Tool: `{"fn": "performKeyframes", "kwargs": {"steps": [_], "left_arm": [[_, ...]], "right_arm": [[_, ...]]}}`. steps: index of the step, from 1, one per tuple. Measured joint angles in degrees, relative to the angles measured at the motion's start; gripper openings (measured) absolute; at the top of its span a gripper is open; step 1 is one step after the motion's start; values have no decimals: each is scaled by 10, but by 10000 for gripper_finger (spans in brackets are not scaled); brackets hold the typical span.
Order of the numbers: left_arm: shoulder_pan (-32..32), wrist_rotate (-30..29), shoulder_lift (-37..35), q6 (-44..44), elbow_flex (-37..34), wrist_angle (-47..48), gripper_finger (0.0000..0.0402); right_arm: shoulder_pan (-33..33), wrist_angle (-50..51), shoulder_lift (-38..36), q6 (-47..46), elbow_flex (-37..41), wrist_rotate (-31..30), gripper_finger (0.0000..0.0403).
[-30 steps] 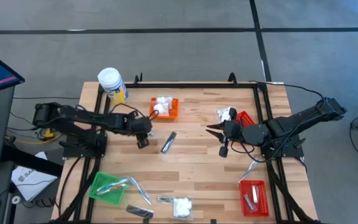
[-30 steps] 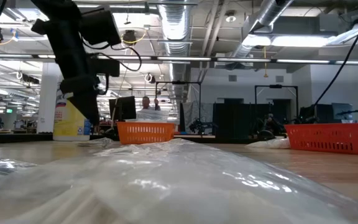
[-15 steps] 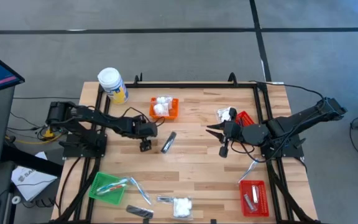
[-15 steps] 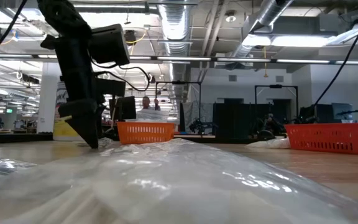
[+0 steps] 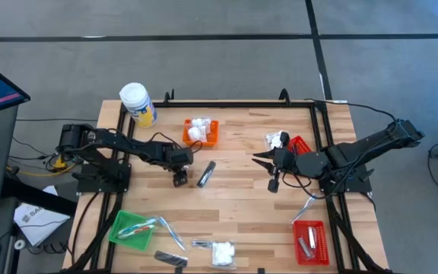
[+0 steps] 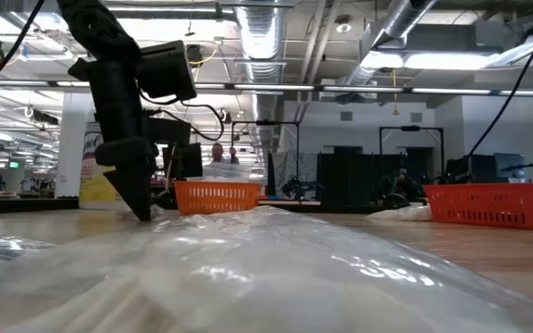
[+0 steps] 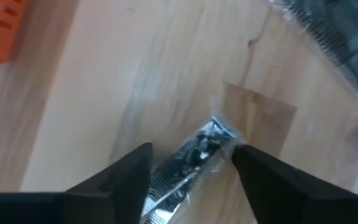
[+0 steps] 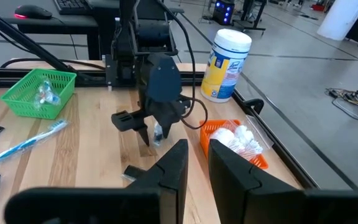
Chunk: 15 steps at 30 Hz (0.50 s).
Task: Pick & Place Travel size toiletries
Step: Put the silver nail cutter into the bottom red basket
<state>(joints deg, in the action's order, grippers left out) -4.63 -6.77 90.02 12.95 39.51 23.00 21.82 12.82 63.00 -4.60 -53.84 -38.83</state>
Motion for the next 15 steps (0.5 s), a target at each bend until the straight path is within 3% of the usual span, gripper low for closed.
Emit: {"fn": "performKeyframes", "kwargs": {"steps": [12,15], "left_arm": [[4,11,0,26,-1,-16,43],[12,-3,-9,37,-3,-30,43]], "right_arm": [[0,0,0,0,0,0,56],[0,0,0,0,0,0,56]]}}
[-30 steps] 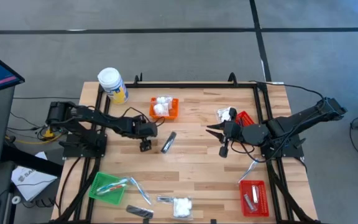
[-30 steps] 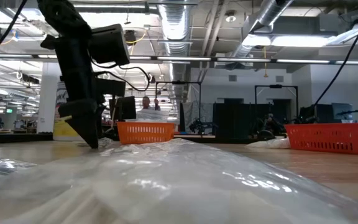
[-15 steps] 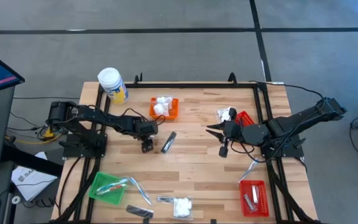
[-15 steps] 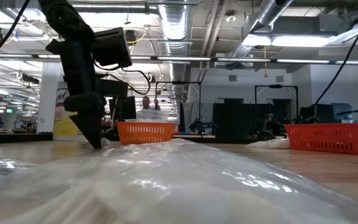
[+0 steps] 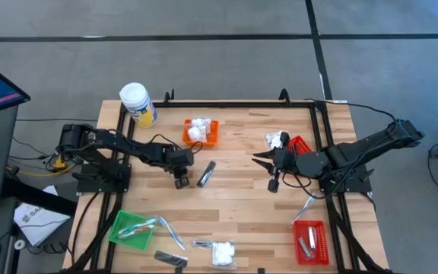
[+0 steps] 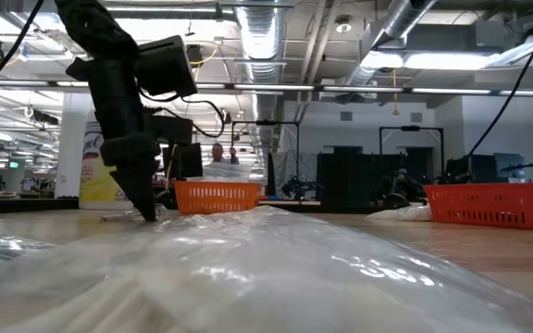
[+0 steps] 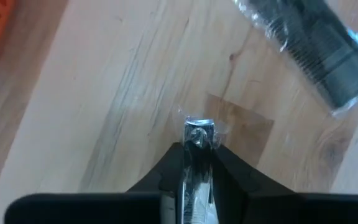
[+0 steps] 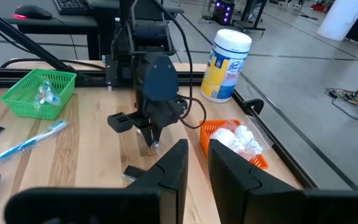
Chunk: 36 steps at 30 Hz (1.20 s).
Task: Pick & Place Travel size toiletries
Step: Put the silver nail cutter into the bottom red basket
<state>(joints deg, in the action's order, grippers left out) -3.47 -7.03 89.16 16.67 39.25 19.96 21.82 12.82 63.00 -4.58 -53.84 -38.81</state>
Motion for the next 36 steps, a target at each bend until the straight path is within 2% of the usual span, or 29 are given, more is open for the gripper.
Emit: {"fn": "performKeyframes", "kwargs": {"steps": [3,10,14,18,22,25,30,33,36], "left_arm": [[11,-18,-21,12,-1,-24,43],[46,-38,-127,29,0,-75,43],[85,-93,-193,15,0,-140,43],[125,-122,-237,-43,1,-278,43],[164,-122,-249,-129,1,-412,43],[183,-121,-242,-207,1,-499,43],[206,-85,-224,-298,1,-621,43],[224,-54,-220,-329,1,-668,43],[249,-50,-219,-360,1,-669,43]], "right_arm": [[0,0,0,0,0,0,56],[-2,0,0,0,0,0,56],[-2,1,0,0,0,0,56],[-2,-3,2,0,0,0,56],[-2,-31,5,11,0,4,56],[-3,-74,9,40,0,43,65],[-1,-215,55,105,0,169,122],[-1,-309,93,134,0,181,177],[-12,-416,133,160,0,180,233]]}}
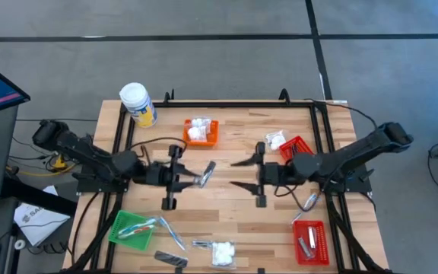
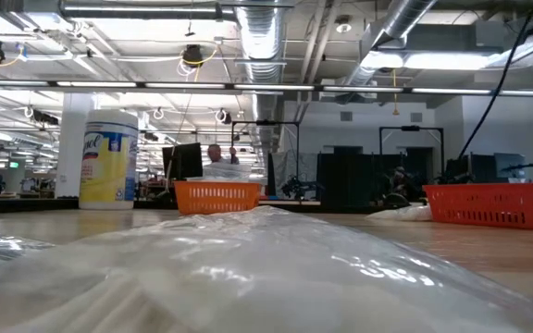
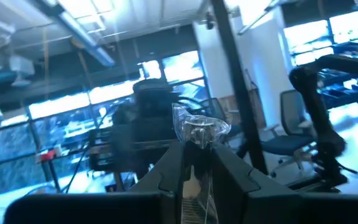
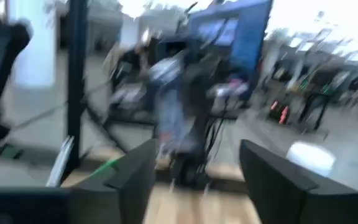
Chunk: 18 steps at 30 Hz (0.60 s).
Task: Pick & Place Travel size toiletries
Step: Put the silver nail cutter into the bottom red basket
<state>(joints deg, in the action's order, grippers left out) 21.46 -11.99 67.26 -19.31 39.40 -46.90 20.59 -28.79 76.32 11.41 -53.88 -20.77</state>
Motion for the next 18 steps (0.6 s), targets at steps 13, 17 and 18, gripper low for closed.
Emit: {"fn": "performKeyframes", "kwargs": {"steps": [13,17,18], "left_arm": [[25,-52,15,-60,0,-2,43],[8,-43,30,-52,0,-11,43],[4,-39,34,-48,0,-12,43]], "right_arm": [[-2,7,157,19,-115,-1,320],[-4,7,169,21,-125,-14,322],[-4,9,169,21,-125,-19,322]]}}
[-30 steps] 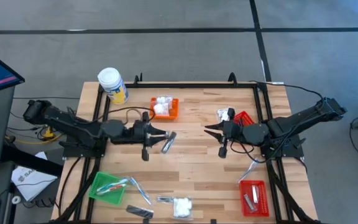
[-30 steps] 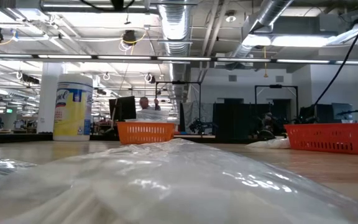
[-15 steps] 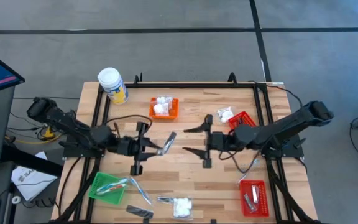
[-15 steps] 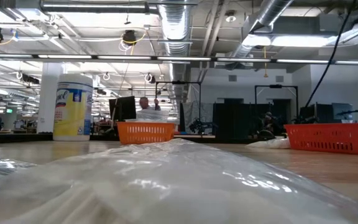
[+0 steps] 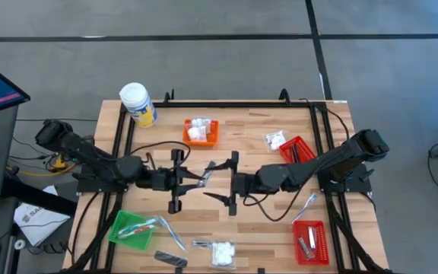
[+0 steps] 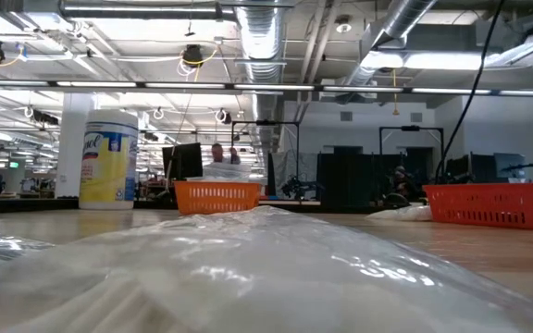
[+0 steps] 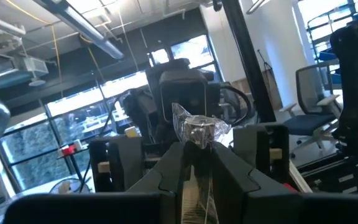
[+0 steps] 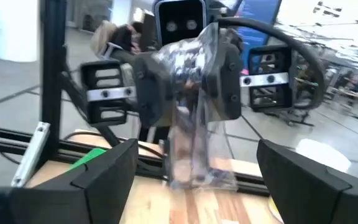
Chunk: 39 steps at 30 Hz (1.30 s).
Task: Pick & Place Travel size toiletries
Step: Put the silver nail cutter into the bottom red basket
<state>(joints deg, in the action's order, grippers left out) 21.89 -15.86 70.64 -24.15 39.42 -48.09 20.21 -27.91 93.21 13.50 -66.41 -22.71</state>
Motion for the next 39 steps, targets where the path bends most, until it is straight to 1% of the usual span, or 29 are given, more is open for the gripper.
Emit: {"fn": "performKeyframes", "kwargs": {"steps": [3,7,10,16,22,26,29,35,39], "left_arm": [[-8,22,11,5,0,-13,43],[-20,25,24,8,0,-23,43],[-27,25,29,11,0,-27,43],[-29,27,31,11,0,-30,43],[-29,27,31,11,0,-30,43],[-29,26,31,11,0,-30,43],[-31,23,31,21,0,-31,44],[-41,22,30,36,0,-29,49],[-41,21,30,35,0,-27,61]], "right_arm": [[-1,8,-1,-8,0,-5,322],[-1,8,-1,-9,0,-6,322],[-4,7,-1,-11,0,-24,320],[-17,25,-1,-31,0,-31,295],[-21,24,-1,-36,0,-31,250],[-21,24,-1,-36,0,-30,209],[-21,24,-1,-36,0,-29,168],[-21,30,-1,-29,0,-28,69],[-19,35,-2,-25,0,-29,64]]}}
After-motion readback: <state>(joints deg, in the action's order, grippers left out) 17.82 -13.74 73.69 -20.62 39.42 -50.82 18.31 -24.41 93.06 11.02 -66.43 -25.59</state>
